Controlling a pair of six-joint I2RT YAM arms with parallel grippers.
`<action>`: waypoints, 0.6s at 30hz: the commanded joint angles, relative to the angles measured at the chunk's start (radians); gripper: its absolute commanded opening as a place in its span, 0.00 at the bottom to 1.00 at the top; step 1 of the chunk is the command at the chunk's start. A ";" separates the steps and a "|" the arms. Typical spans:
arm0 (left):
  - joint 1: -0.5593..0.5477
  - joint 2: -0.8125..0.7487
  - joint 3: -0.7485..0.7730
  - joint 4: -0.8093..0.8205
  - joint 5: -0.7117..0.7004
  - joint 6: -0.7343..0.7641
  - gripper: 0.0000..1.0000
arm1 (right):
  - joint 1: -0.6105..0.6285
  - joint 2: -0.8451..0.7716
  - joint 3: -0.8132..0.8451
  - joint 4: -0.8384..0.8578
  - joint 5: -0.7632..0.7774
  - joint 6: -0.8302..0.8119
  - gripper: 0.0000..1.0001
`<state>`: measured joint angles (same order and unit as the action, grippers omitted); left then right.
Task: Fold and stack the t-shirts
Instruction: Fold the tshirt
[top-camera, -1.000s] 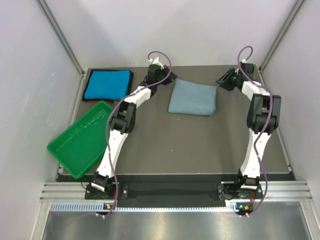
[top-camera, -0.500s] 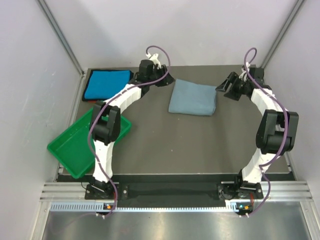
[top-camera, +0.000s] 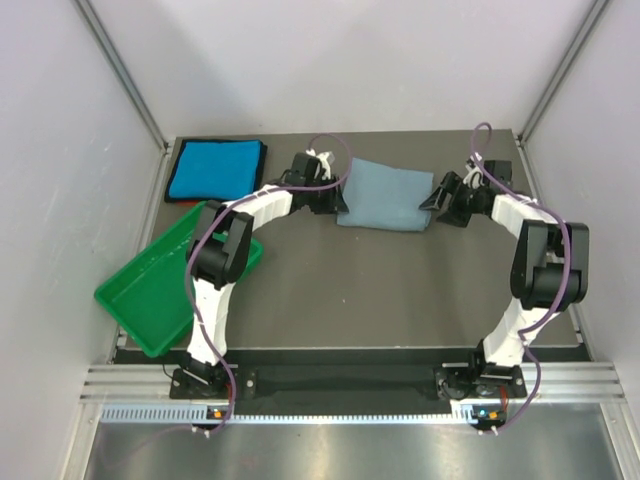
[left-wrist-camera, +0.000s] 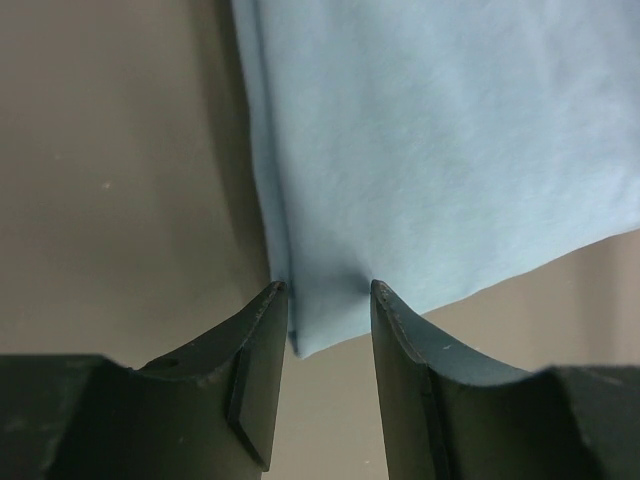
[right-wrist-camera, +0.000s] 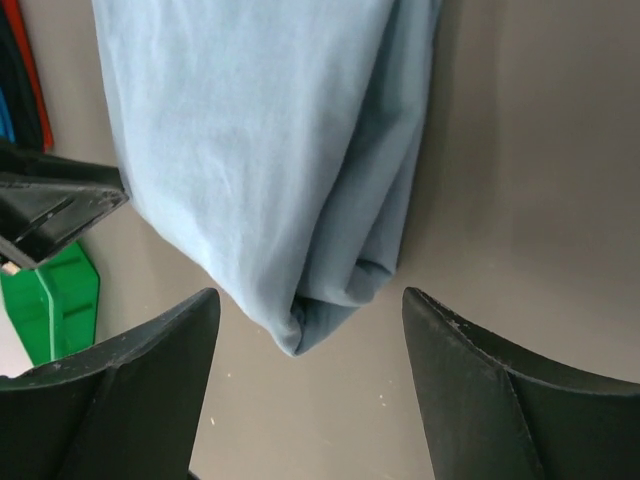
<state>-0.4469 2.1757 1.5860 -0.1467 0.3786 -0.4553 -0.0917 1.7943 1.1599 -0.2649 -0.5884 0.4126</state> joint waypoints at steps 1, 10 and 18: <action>0.001 -0.008 -0.018 0.015 -0.014 0.036 0.44 | 0.023 0.000 -0.025 0.116 -0.039 -0.012 0.74; -0.003 0.013 -0.026 0.029 0.009 0.043 0.44 | 0.041 0.063 -0.043 0.220 -0.060 -0.015 0.73; -0.003 0.058 0.014 0.018 0.025 0.020 0.17 | 0.041 0.091 -0.065 0.257 -0.076 -0.021 0.62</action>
<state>-0.4465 2.2139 1.5669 -0.1383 0.3870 -0.4431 -0.0593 1.8771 1.1168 -0.0792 -0.6384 0.4114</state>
